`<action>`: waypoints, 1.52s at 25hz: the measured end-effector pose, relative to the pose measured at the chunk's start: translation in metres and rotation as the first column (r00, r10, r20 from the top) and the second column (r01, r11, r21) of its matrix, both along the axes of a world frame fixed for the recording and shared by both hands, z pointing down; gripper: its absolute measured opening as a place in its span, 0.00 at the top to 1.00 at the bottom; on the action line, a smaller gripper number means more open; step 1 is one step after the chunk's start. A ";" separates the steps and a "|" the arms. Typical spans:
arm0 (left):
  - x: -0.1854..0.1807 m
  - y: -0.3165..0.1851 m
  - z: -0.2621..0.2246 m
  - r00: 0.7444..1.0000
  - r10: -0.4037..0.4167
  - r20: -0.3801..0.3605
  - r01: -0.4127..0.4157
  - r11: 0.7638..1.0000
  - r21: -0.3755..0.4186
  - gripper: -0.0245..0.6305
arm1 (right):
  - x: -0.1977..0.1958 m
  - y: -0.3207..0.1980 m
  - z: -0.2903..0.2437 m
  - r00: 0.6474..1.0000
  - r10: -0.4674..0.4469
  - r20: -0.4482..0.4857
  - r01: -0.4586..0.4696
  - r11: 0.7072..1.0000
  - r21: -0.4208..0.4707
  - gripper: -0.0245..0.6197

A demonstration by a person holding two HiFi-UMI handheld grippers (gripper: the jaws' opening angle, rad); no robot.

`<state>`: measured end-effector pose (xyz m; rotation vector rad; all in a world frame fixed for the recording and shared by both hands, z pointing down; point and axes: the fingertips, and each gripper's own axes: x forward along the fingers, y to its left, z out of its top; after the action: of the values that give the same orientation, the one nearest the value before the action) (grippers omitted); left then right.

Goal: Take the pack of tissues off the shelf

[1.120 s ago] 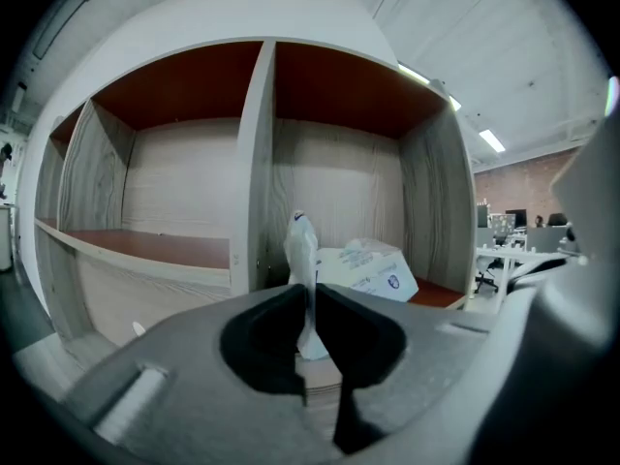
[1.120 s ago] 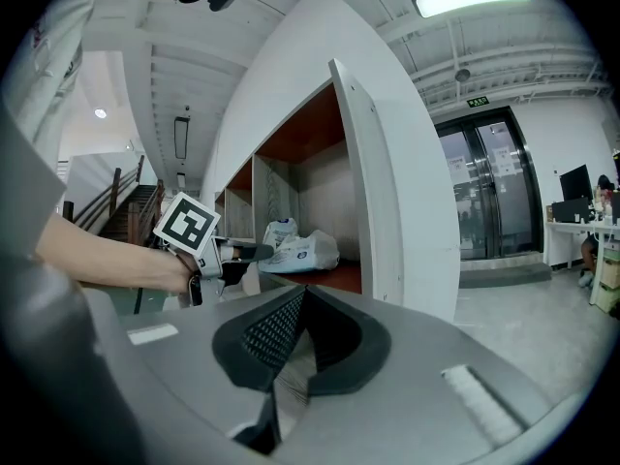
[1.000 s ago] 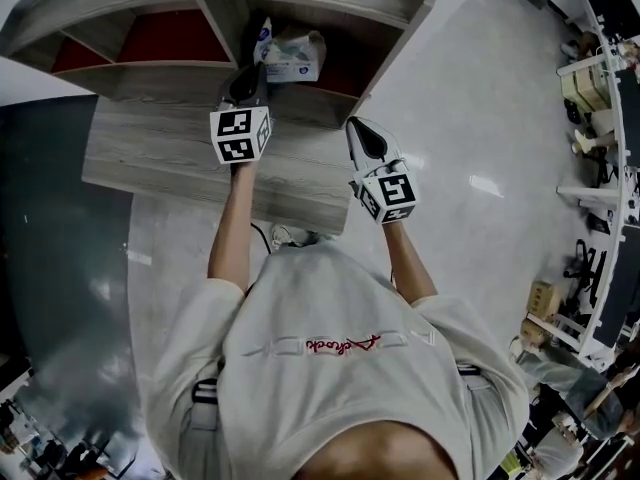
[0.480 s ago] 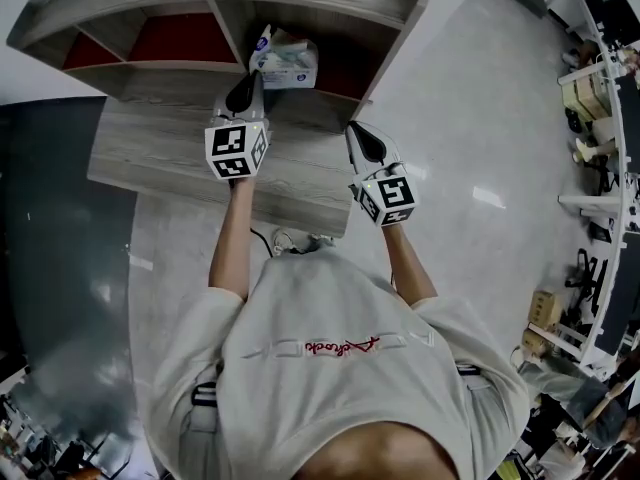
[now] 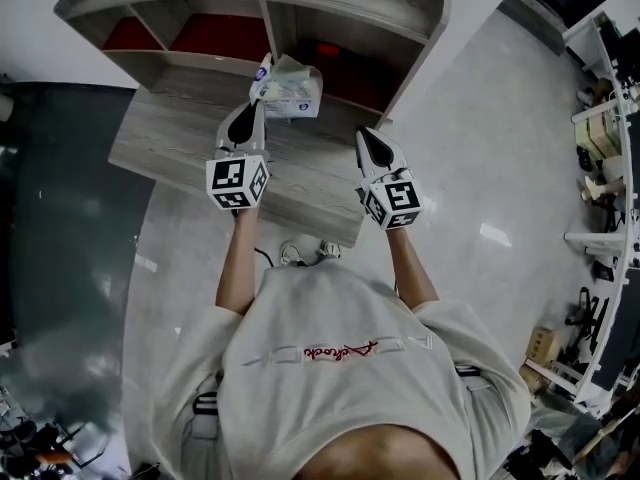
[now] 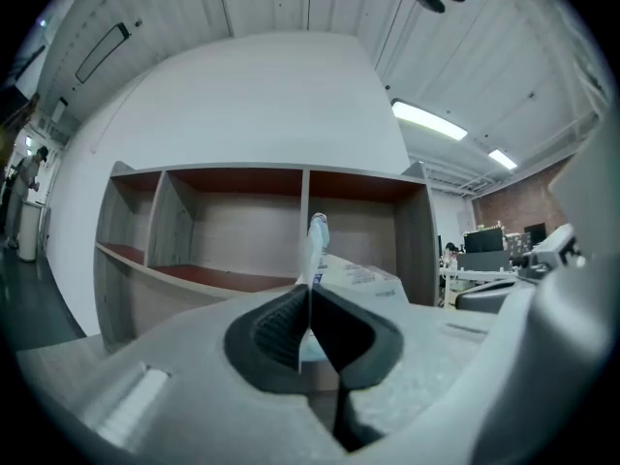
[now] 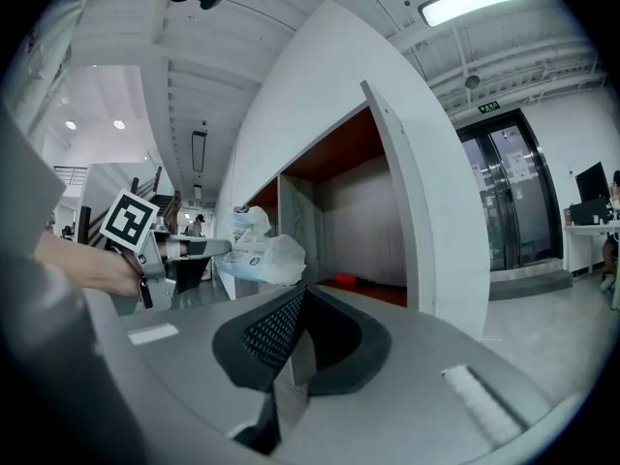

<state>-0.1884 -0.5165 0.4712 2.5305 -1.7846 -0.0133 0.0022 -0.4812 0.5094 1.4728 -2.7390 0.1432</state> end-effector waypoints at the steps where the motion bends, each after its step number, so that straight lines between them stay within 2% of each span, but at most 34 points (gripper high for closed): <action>1: -0.006 0.007 0.000 1.000 -0.012 -0.001 0.012 1.000 0.000 0.96 | -0.004 0.001 -0.002 1.000 -0.008 0.002 0.008 1.000 0.003 0.95; 10: -0.066 0.063 0.009 0.992 -0.128 -0.005 0.128 0.992 -0.011 0.96 | -0.055 0.001 -0.013 0.994 -0.104 0.015 0.104 0.994 0.037 0.95; 21: -0.124 0.111 0.014 0.968 -0.249 -0.016 0.249 0.968 -0.017 0.96 | -0.108 0.007 -0.027 0.979 -0.203 0.002 0.202 0.977 0.068 0.95; 26: -0.129 0.115 0.016 0.965 -0.262 -0.016 0.261 0.965 -0.019 0.96 | -0.115 0.009 -0.026 0.977 -0.215 -0.007 0.215 0.974 0.068 0.95; 38: -0.116 0.105 0.018 0.974 -0.225 -0.012 0.225 0.974 -0.027 0.96 | -0.115 0.009 -0.025 0.978 -0.208 -0.027 0.210 0.976 0.060 0.95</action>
<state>-0.3047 -0.4116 0.4887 2.2906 -2.0414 -0.0174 -0.1128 -0.4725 0.4848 1.1793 -2.8831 0.0379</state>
